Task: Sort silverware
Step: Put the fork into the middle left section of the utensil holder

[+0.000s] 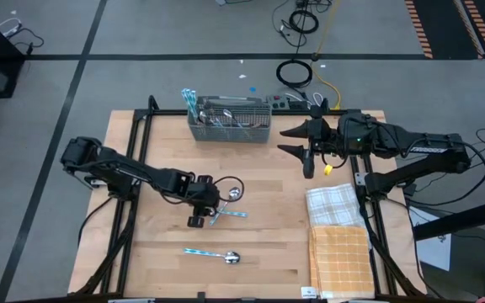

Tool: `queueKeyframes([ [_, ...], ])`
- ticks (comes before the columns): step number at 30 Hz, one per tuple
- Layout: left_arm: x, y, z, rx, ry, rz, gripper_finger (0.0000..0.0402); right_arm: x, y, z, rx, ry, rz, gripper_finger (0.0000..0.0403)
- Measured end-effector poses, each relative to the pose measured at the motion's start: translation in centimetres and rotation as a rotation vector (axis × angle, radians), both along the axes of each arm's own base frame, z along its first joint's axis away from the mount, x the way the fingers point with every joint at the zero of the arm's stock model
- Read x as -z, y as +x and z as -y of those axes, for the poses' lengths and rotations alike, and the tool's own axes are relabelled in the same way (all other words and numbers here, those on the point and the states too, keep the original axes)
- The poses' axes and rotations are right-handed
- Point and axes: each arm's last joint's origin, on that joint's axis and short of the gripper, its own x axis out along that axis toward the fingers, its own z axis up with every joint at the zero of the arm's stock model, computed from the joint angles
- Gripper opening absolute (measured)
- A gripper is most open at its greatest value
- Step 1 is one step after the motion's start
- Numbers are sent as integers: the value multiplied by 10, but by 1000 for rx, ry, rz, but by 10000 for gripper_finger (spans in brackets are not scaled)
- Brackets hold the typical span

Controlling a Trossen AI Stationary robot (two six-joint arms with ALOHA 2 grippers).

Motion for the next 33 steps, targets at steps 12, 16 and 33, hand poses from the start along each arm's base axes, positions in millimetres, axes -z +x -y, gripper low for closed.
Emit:
queueKeyframes([
  [12,21,10,3,9,-27,-29,146,0,0,0,2,7,-1,164],
  [16,30,13,4,20,-37,-53,146,0,0,0,2,7,-3,164],
  [33,37,15,3,-86,-55,-76,8,3,-1,0,16,63,-22,164],
])
